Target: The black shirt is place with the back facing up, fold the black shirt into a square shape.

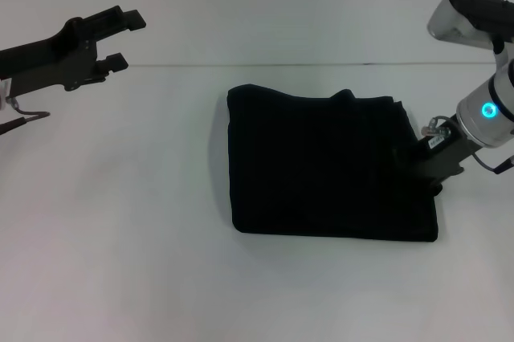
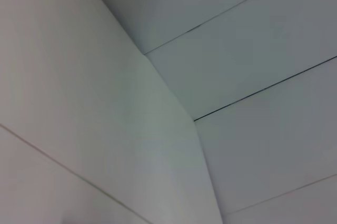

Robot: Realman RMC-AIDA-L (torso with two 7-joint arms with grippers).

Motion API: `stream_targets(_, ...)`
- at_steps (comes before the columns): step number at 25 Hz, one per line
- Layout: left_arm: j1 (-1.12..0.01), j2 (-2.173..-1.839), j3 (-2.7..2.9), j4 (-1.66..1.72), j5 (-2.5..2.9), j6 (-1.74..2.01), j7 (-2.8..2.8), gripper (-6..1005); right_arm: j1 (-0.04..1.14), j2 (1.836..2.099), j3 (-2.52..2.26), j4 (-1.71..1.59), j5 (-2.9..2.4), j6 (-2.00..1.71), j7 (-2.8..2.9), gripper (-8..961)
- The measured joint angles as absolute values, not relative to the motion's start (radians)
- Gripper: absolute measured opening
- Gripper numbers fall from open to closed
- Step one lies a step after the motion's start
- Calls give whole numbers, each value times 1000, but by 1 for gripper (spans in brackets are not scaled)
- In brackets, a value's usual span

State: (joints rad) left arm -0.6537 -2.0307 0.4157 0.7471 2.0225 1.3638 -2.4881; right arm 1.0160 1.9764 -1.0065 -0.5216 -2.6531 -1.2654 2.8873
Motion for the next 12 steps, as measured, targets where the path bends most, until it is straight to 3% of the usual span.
stream_targets(7, -653, -2031, 417, 747, 2021, 1363, -2487, 932, 1034, 1991, -1008, -524, -2760, -1232, 2942, 773)
stream_targets(12, -650, -2031, 415, 747, 2018, 1364, -2487, 932, 993, 1971, -961, -595, -2807, -1233, 3005, 772)
